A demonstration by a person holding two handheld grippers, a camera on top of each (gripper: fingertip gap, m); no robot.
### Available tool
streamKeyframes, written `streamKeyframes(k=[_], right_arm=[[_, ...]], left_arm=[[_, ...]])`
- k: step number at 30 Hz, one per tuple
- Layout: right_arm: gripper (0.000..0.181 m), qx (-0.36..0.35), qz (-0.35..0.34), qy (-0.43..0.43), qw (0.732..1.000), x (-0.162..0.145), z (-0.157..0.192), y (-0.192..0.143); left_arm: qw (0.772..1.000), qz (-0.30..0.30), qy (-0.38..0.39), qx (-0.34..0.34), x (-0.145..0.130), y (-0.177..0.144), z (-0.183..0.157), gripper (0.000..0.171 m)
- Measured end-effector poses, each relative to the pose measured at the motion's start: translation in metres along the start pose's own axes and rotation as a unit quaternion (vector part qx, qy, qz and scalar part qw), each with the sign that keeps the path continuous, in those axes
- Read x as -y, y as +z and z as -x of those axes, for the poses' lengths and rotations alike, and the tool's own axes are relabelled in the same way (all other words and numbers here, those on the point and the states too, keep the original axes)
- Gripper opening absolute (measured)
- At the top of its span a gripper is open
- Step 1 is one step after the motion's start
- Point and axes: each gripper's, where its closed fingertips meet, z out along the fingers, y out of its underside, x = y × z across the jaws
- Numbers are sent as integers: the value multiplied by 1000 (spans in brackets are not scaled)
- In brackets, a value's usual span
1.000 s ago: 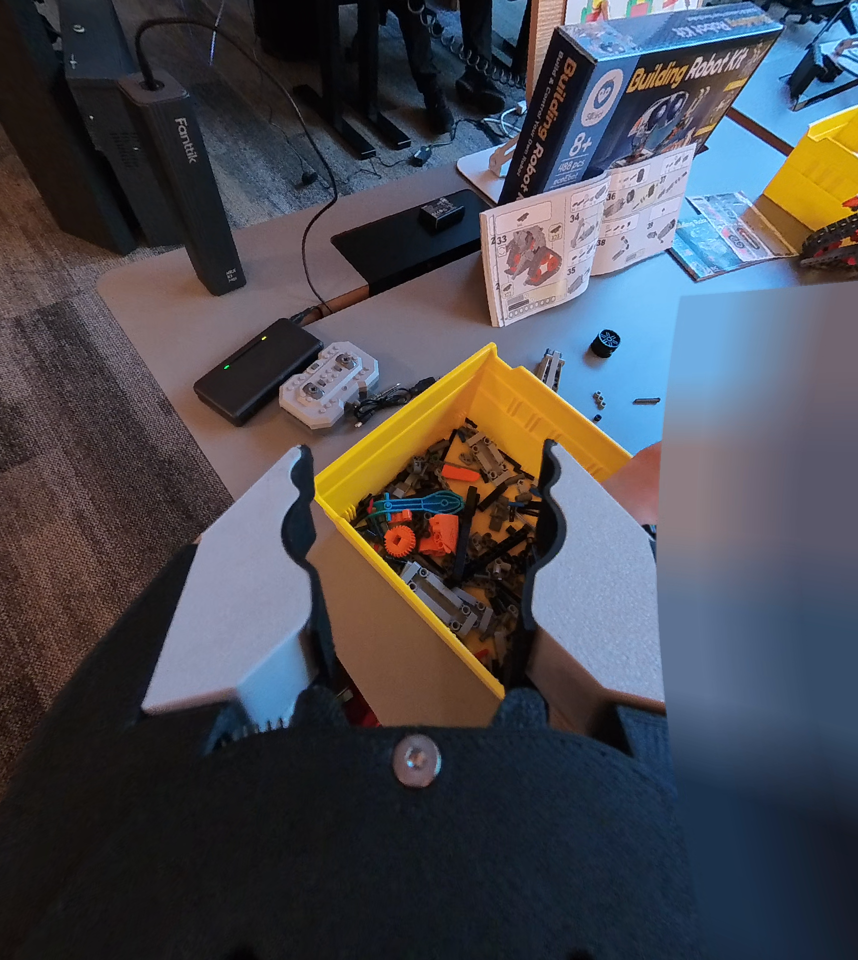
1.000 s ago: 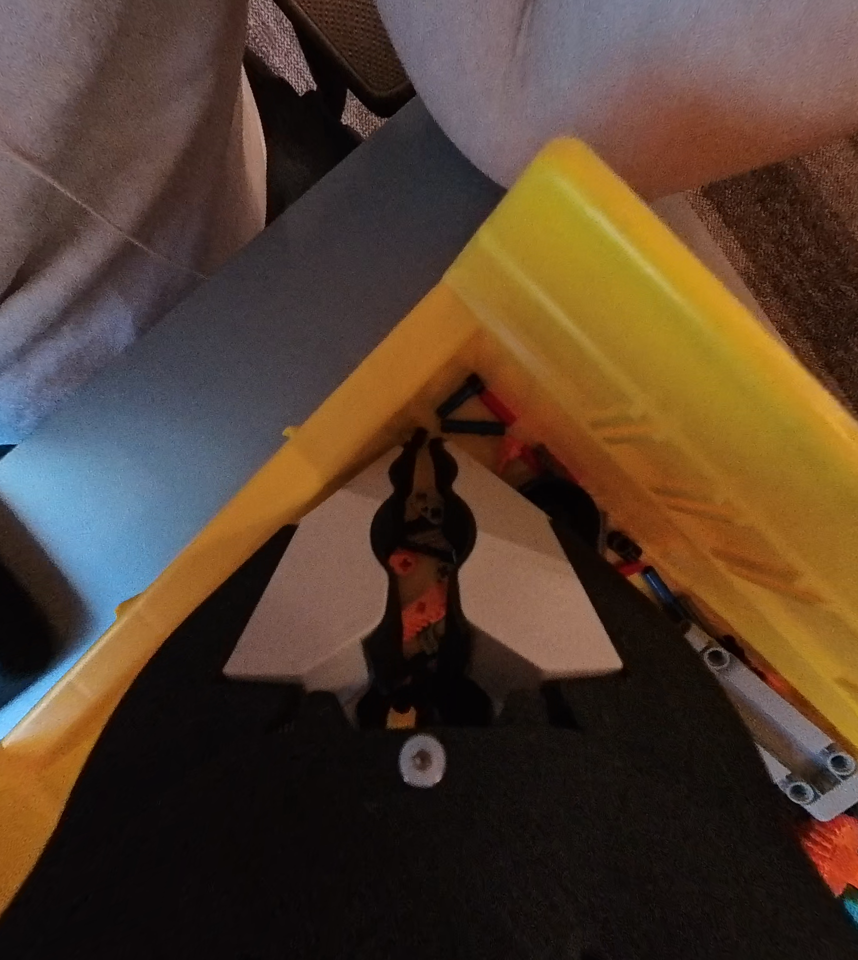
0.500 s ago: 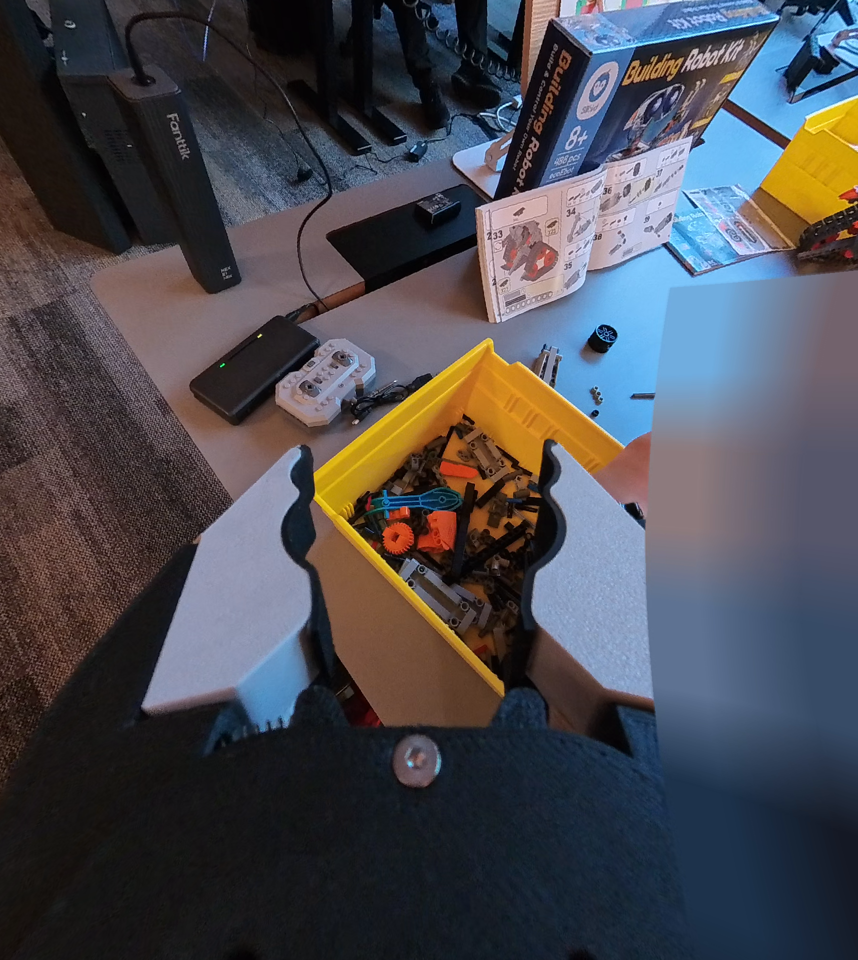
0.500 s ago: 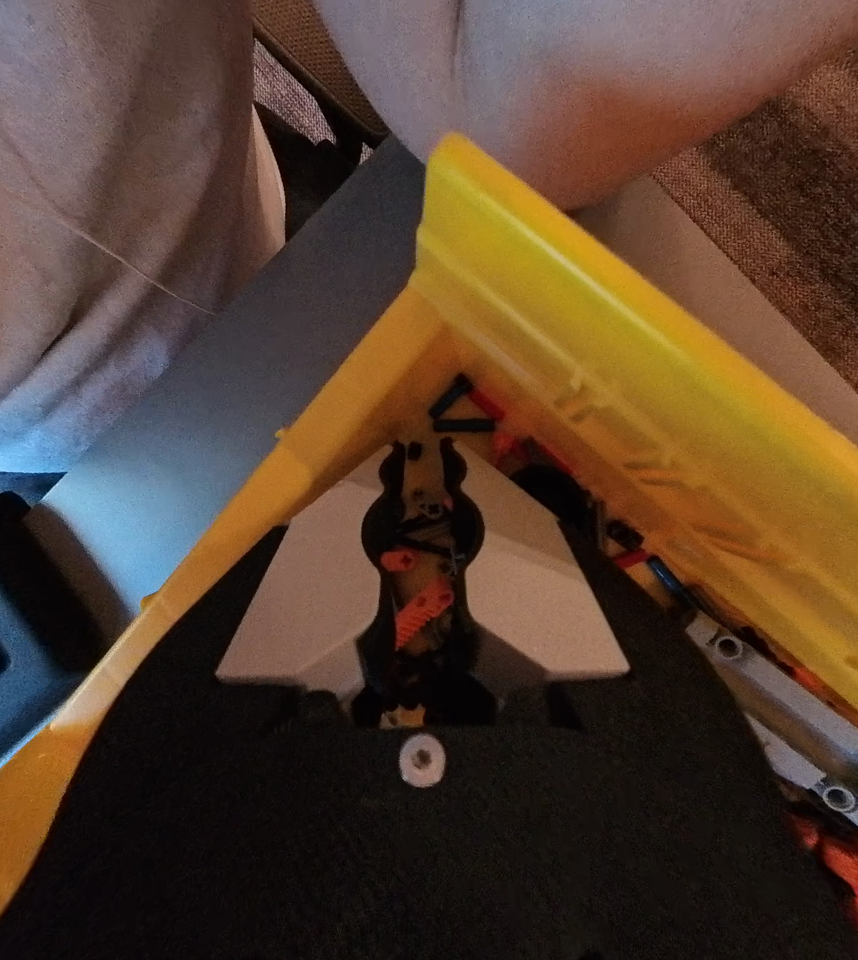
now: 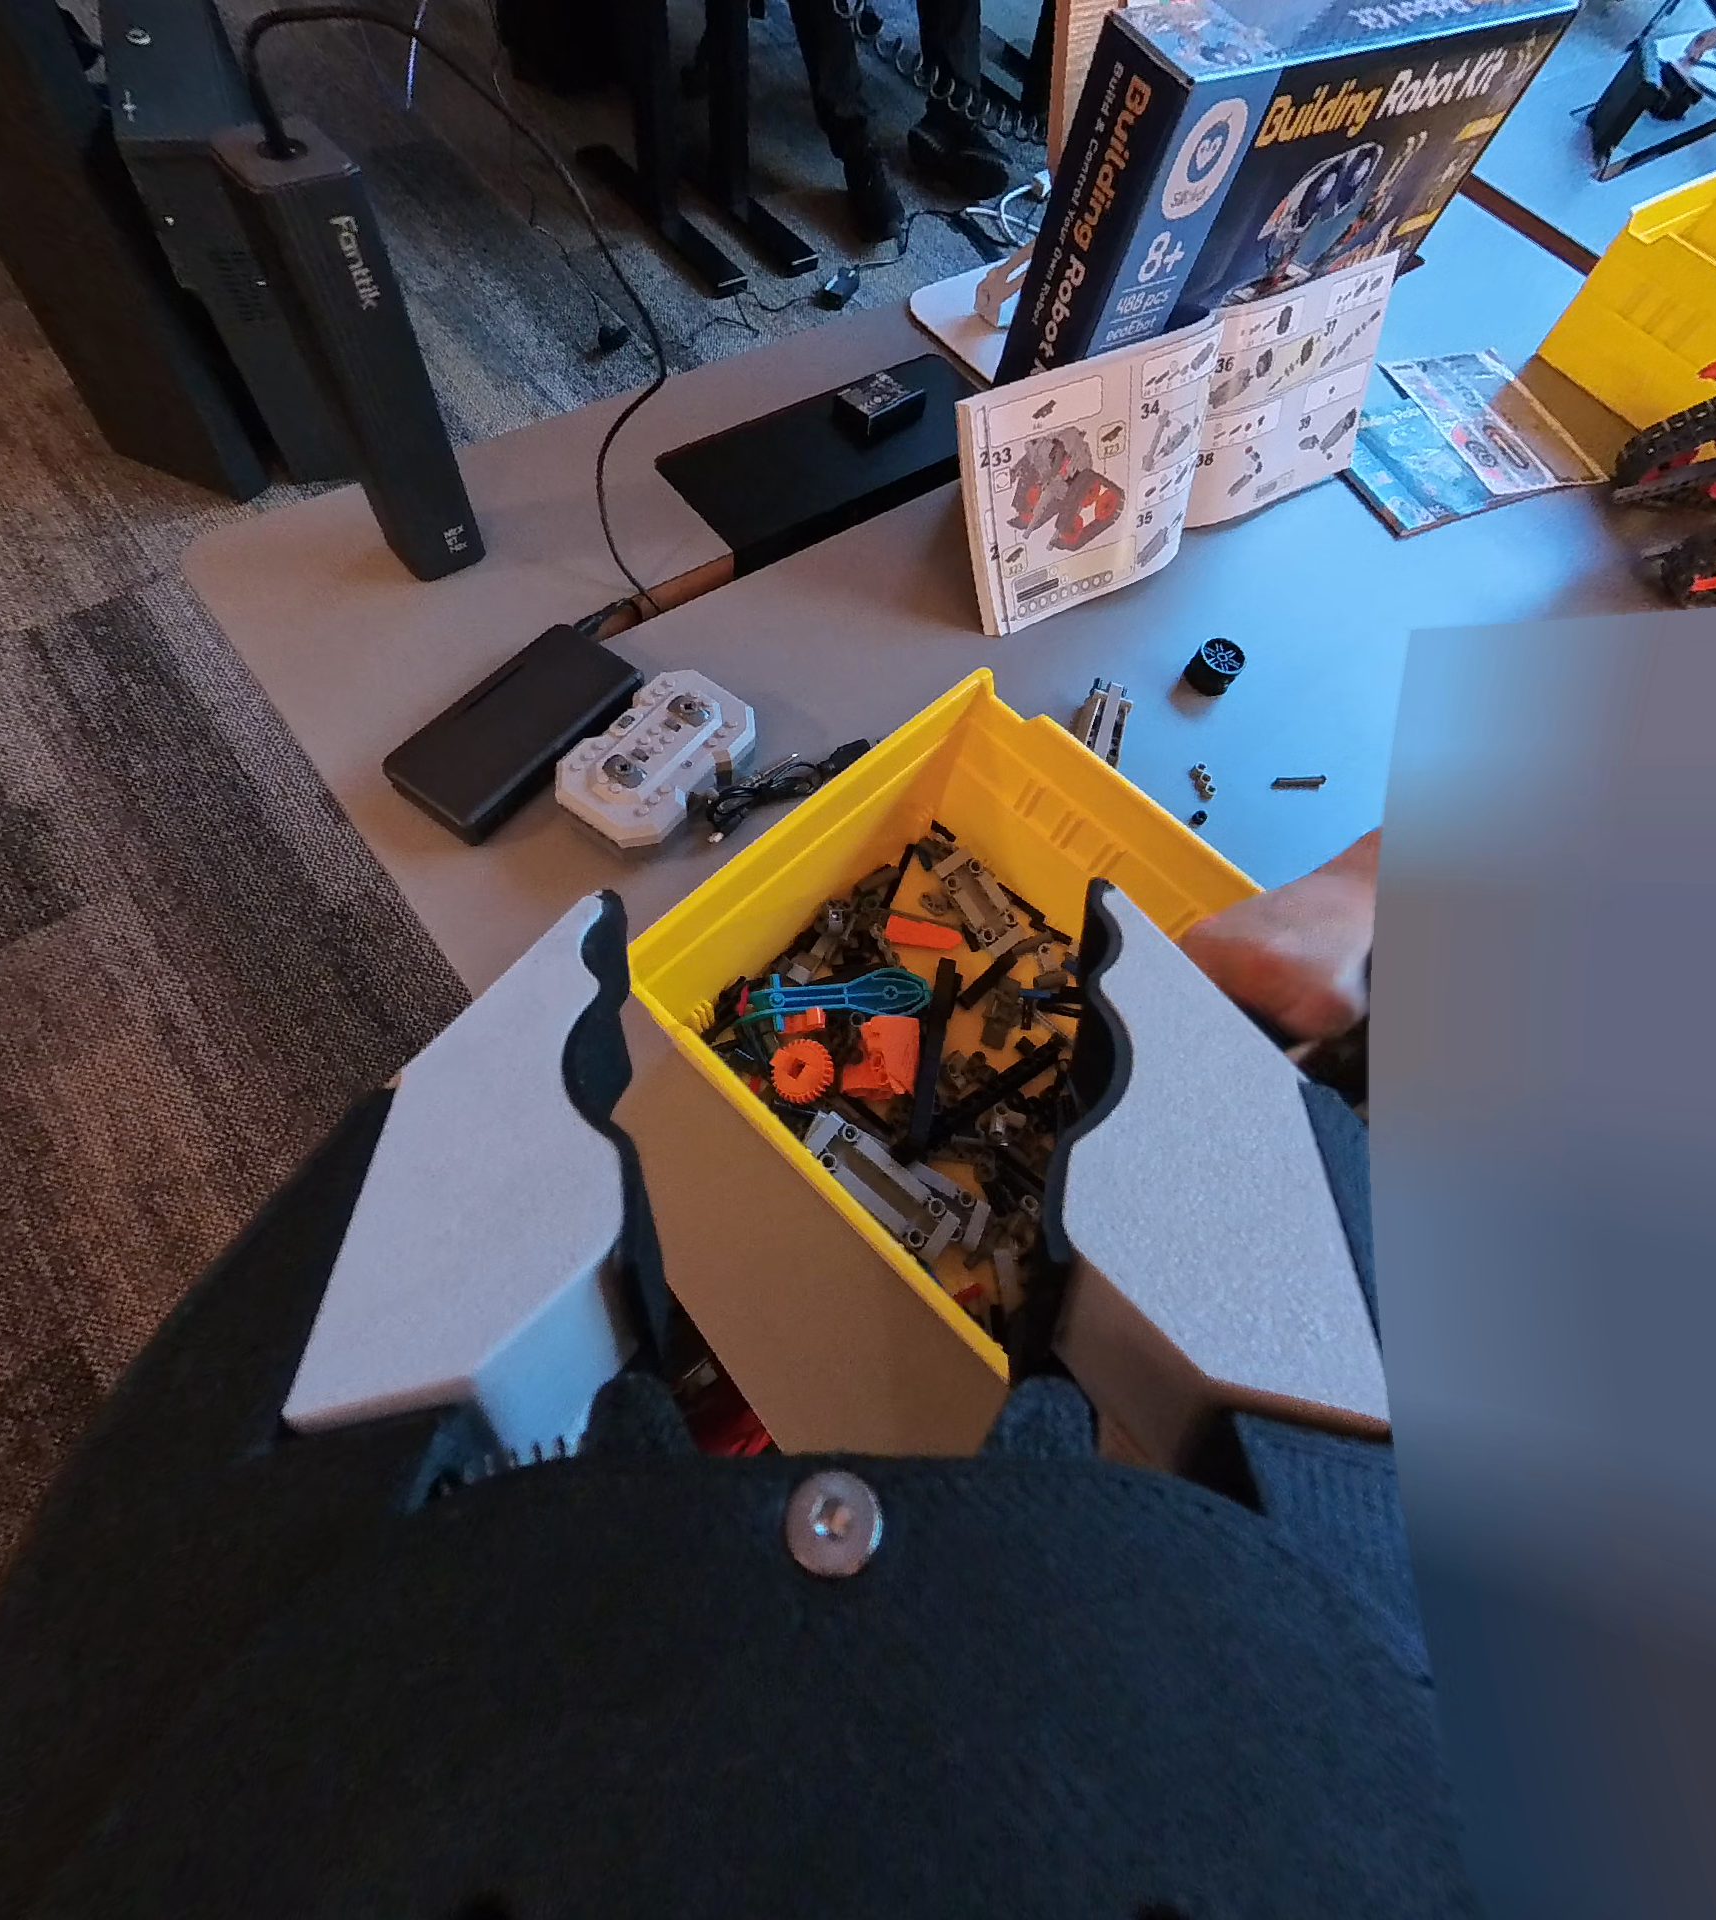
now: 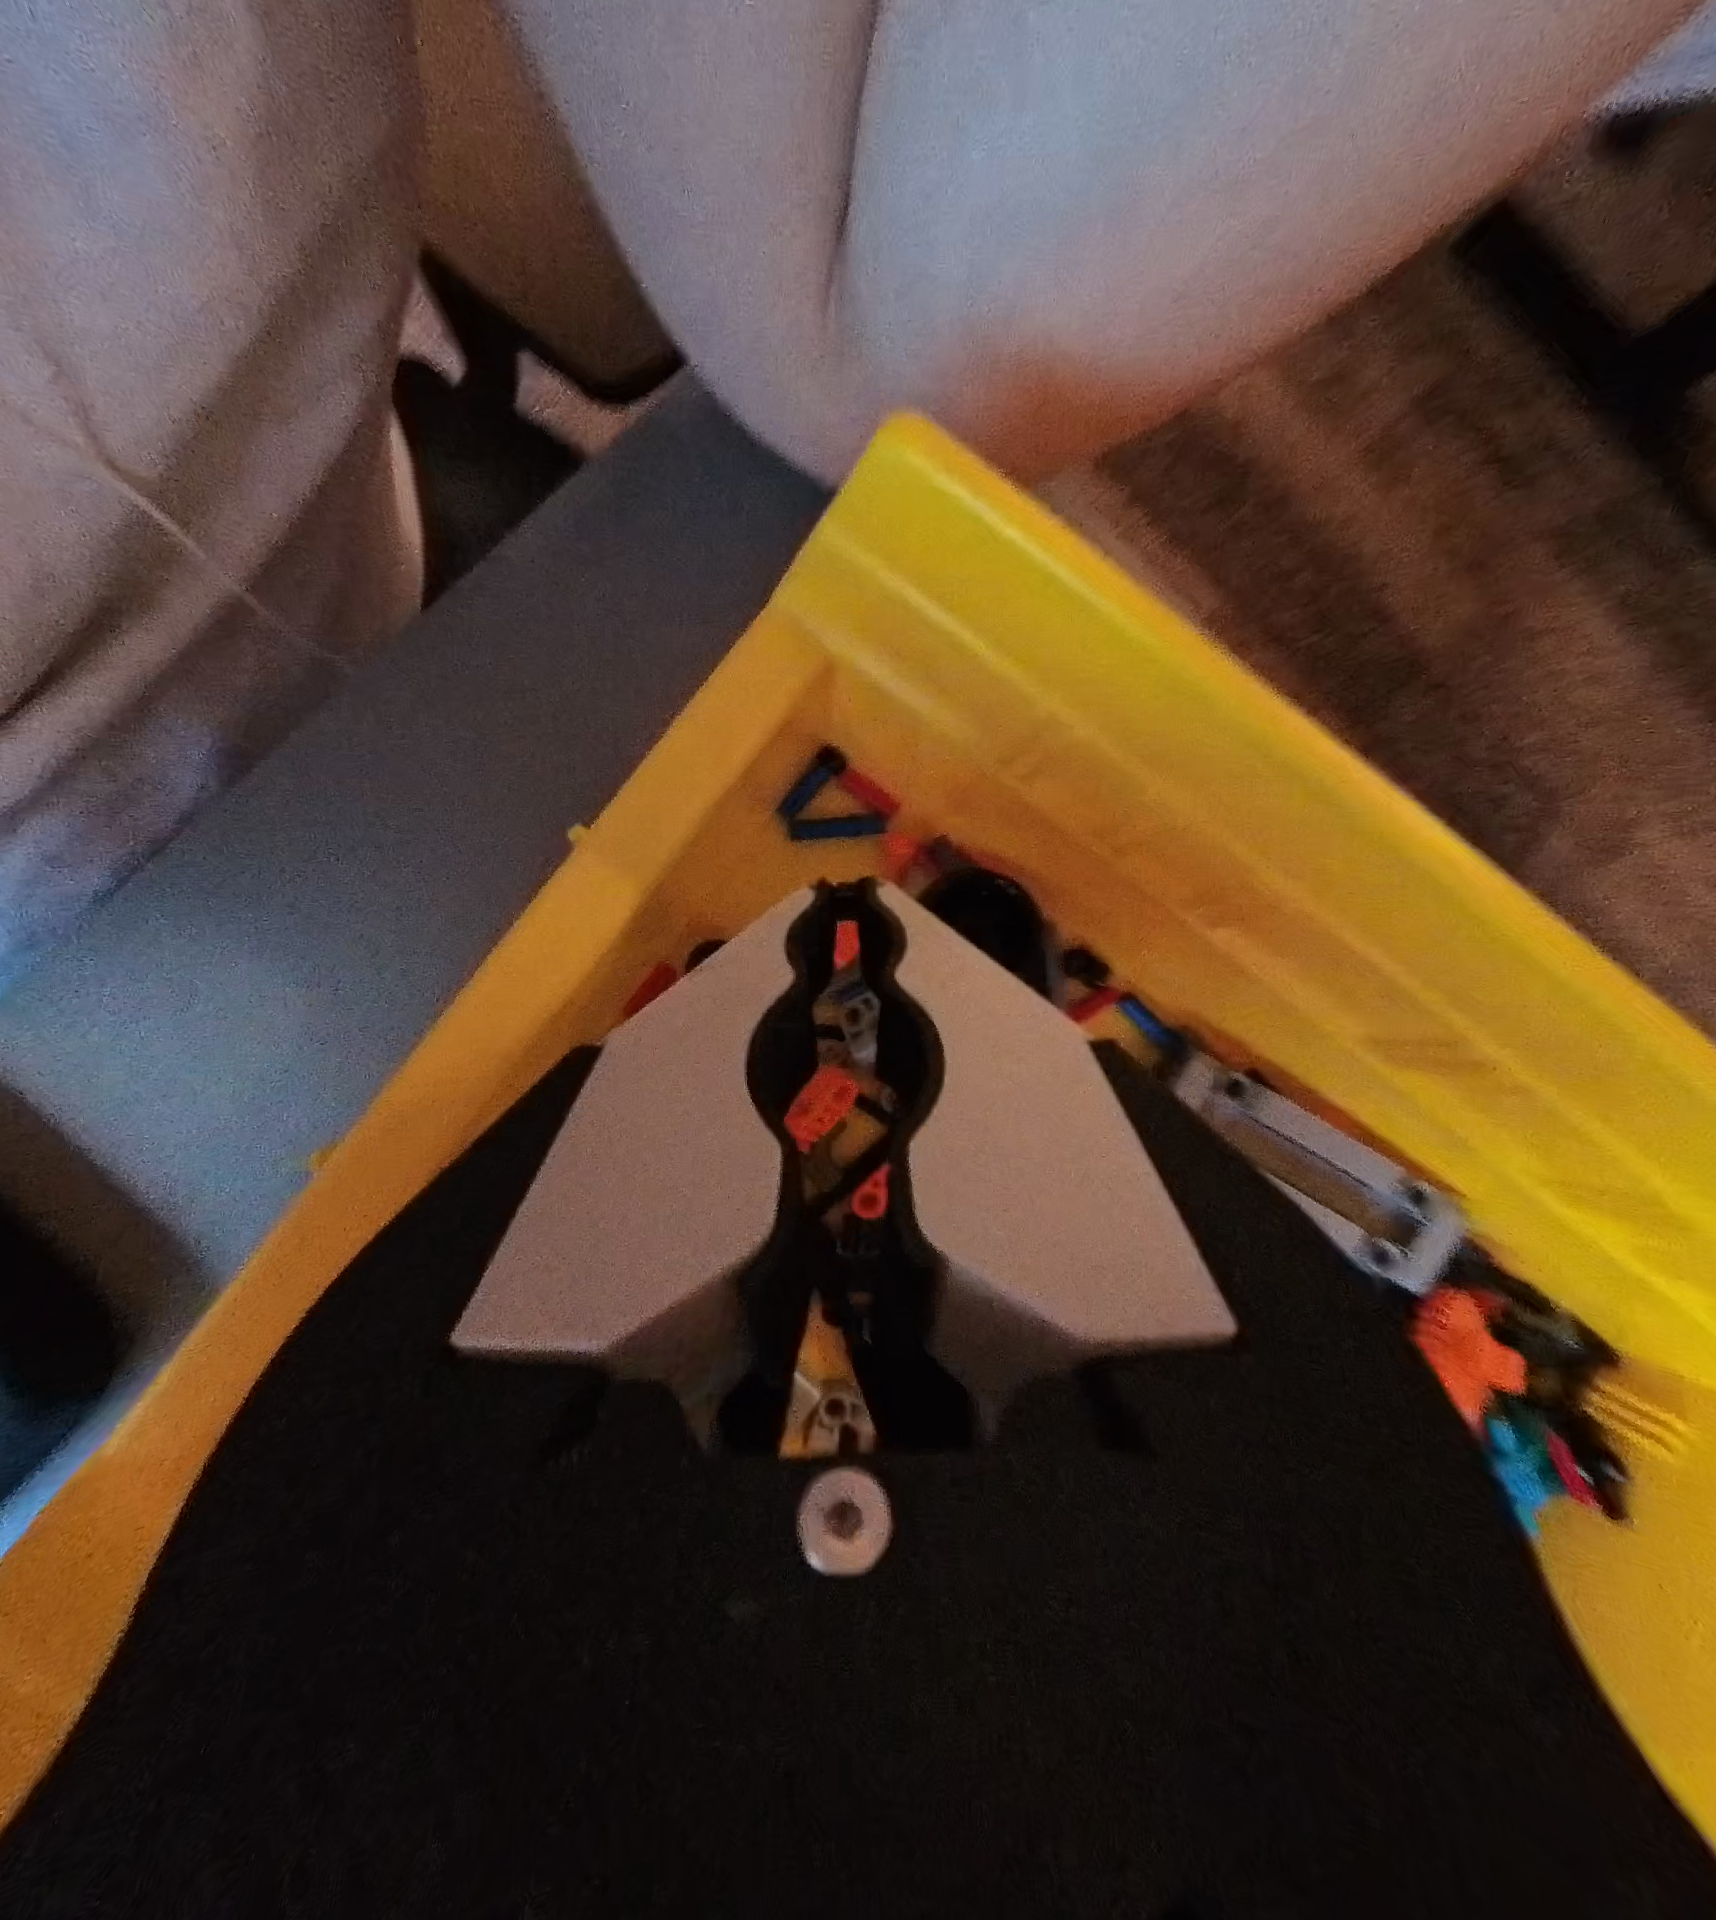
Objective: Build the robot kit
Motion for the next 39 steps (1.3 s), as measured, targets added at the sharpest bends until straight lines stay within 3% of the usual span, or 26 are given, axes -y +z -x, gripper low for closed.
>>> streamKeyframes(k=[3, 5, 9, 11, 14, 16, 18, 21, 26, 30, 32, 35, 39], right_arm=[[3, -90, -74, 34, 993, 13, -8, -42], [3, -113, -156, 127, 973, 20, -10, -73], [4, -94, -310, 363, 874, 8, -4, -131], [4, -115, -309, 452, 829, -26, 9, -151], [3, -184, -252, 566, 763, -109, 44, -176], [3, -187, -228, 649, 701, -165, 76, -179], [3, -188, -214, 698, 657, -208, 99, -171], [3, -202, -221, 695, 653, -229, 100, -158], [4, -228, -136, 685, 679, -259, 85, -138], [14, -246, -148, 675, 680, -264, 80, -145], [27, -283, -151, 656, 683, -268, 81, -159], [28, -345, -218, 599, 689, -245, 88, -198], [28, -461, -278, 499, 679, -211, 132, -261]], left_arm=[[1000, -10, -9, 1, 2, -3, 3, 86], [1000, -14, -14, 3, 3, -5, 5, 86], [1000, -14, -11, 4, 2, -6, 3, 86], [1000, -13, -4, 0, 2, -6, 0, 86], [1000, -12, 2, -6, 3, -5, -5, 86], [1000, -10, 5, -10, 3, -4, -8, 86], [1000, -5, 11, -15, 2, -2, -10, 86], [1000, -1, 11, -12, 1, -1, -11, 87], [1000, 7, 20, -8, -1, 2, -14, 87], [1000, 10, 25, -11, 0, 4, -17, 89], [1000, 11, 24, -9, 0, 6, -16, 89], [1000, 5, 17, -1, 3, 6, -13, 90], [999, -42, 23, 16, 22, 0, -15, 89]])
